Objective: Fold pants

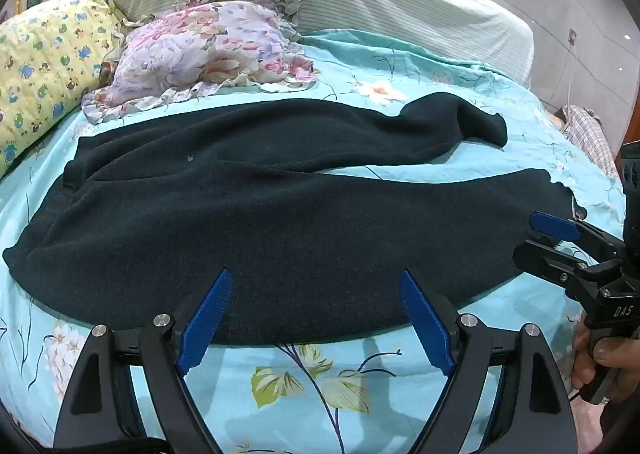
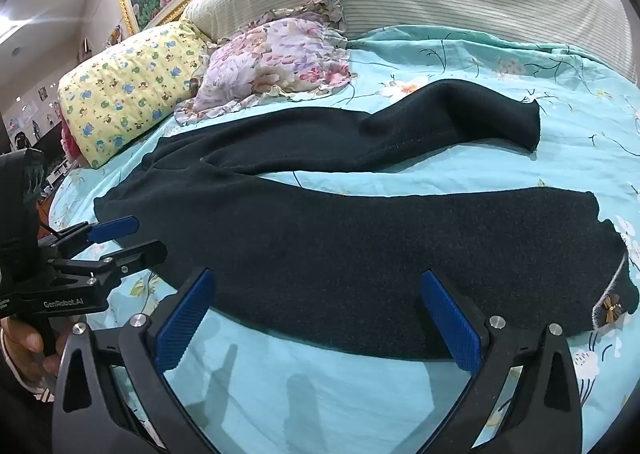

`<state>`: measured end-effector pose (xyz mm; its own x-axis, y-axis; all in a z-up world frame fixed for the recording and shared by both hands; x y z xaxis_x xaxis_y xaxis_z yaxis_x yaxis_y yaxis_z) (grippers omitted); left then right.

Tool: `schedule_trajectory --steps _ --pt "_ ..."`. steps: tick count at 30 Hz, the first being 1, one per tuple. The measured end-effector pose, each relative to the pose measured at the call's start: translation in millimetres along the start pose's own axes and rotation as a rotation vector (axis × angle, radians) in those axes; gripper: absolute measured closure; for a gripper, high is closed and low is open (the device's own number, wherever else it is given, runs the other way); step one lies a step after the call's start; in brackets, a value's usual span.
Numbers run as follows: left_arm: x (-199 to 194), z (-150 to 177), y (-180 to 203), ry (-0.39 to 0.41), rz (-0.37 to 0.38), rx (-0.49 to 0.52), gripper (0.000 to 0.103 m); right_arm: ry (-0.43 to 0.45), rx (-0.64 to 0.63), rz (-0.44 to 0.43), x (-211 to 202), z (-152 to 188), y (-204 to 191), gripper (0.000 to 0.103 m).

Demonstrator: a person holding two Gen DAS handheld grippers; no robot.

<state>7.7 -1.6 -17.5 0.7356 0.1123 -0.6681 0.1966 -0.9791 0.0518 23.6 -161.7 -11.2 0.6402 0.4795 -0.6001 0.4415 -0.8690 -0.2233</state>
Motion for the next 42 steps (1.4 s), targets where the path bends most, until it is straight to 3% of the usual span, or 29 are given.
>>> schedule_trajectory --steps 42 --pt "6.7 2.8 -1.7 -0.029 0.021 -0.020 0.017 -0.001 0.001 0.000 -1.6 0.4 0.0 0.001"
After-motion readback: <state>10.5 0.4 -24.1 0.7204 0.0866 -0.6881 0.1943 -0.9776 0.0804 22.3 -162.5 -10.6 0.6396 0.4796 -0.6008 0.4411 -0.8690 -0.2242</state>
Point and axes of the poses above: each gripper's, at about its wrist camera, not at the fingertips, and x roughly the way its jaws point, y to its right, z to its underside, the point moved 2 cm from there along x, roughly the way its jaws point, and after that the axes turned 2 degrees about y, right-handed, at the moved point
